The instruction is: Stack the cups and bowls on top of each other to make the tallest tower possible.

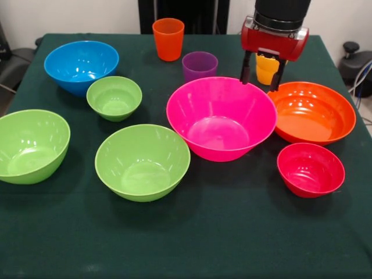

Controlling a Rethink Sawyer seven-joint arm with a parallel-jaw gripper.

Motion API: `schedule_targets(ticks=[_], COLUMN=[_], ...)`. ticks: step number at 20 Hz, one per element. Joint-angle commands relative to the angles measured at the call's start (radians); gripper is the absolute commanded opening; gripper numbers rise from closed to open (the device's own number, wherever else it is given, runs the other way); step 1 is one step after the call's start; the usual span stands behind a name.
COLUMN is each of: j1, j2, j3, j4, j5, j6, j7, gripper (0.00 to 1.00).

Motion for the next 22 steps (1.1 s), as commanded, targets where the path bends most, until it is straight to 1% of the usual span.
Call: schedule_targets(ticks=[1,5,7,11,13,16,17,19,20,21,22], j1=[0.033,0.078,0.100,0.155,0.185,0.208,0.221,0.224,0.227,0.233,0.228], j2=[0.020,0.021,0.016,0.024,0.034,0.046,0.051,0.056,0.064,0.070,0.070], j3=[0.057,-0.007,-0.035,-0.101,-0.138,-0.165,-0.183,-0.189,-0.205,-0.221,-0.221], j4=[-0.037,-0.059,-0.055,-0.046,-0.046,-0.045,-0.049,-0.049,-0.061,-0.068,-0.067], j5=[0.045,0.074,0.108,0.174,0.211,0.246,0.252,0.257,0.251,0.249,0.252], j6=[0.077,0.136,0.154,0.141,0.154,0.155,0.158,0.166,0.187,0.193,0.190], j7=[0.204,0.281,0.343,0.469,0.550,0.614,0.637,0.655,0.665,0.682,0.693], gripper=[1.00,1.00,1.00,1.00,1.00,1.00,1.00,1.00,1.00,1.00,1.00])
